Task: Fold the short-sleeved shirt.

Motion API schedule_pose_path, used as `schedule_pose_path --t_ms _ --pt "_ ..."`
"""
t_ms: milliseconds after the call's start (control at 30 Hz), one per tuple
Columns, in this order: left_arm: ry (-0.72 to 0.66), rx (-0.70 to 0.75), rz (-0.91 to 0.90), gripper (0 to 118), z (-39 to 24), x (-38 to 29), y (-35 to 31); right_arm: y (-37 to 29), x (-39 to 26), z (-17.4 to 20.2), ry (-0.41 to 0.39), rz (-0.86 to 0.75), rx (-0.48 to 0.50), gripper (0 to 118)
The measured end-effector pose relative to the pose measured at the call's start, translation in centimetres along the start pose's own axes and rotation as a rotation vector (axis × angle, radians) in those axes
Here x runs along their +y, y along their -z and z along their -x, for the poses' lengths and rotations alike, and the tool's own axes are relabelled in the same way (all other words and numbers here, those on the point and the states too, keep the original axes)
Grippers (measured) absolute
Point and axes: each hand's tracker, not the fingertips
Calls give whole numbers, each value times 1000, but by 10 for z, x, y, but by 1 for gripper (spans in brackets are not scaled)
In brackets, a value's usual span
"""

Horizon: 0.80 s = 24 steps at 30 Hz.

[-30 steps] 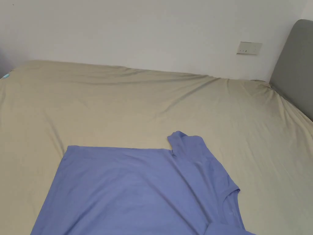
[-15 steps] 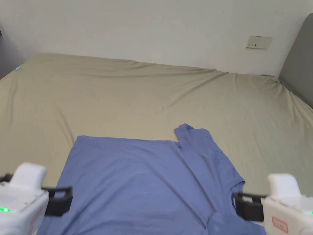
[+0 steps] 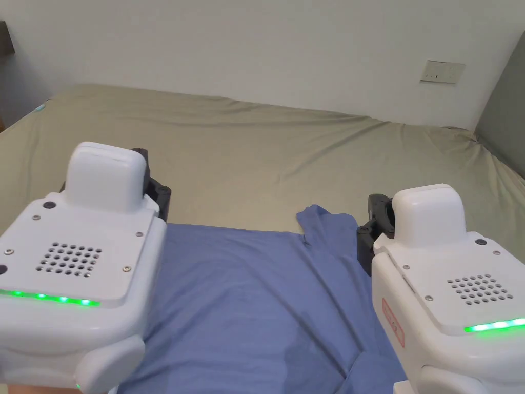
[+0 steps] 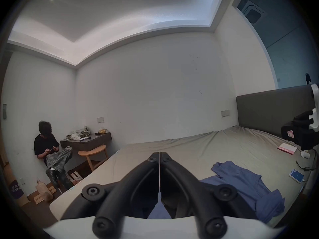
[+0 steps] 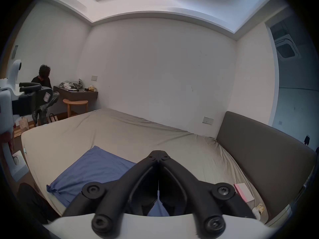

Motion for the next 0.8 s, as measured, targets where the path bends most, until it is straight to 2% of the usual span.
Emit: schedule_pose_path --t_ms 267,367,467,500,533,567,600,633,800 --pt "11 -22 53 0 10 -7 0 2 1 -8 15 7 12 2" --pt "12 -54 104 0 23 -31 7 3 -6 -7 12 33 24 2" --pt "91 -37 270 1 39 -78 19 4 -17 -5 -2 74 34 2" --pt "85 -56 326 16 45 -99 19 5 -22 -5 -1 90 38 2" --pt "76 -82 400 54 52 -122 19 5 -26 -6 5 108 46 2" --pt "61 -108 483 85 57 -143 20 6 -30 -6 12 122 49 2" --pt "51 -125 600 100 62 -168 22 6 -34 -7 18 135 49 2" --pt "44 -130 679 104 65 -192 21 8 -37 -7 21 149 48 2" --pt "82 -19 876 104 72 -270 3 13 -51 -13 44 216 43 2"
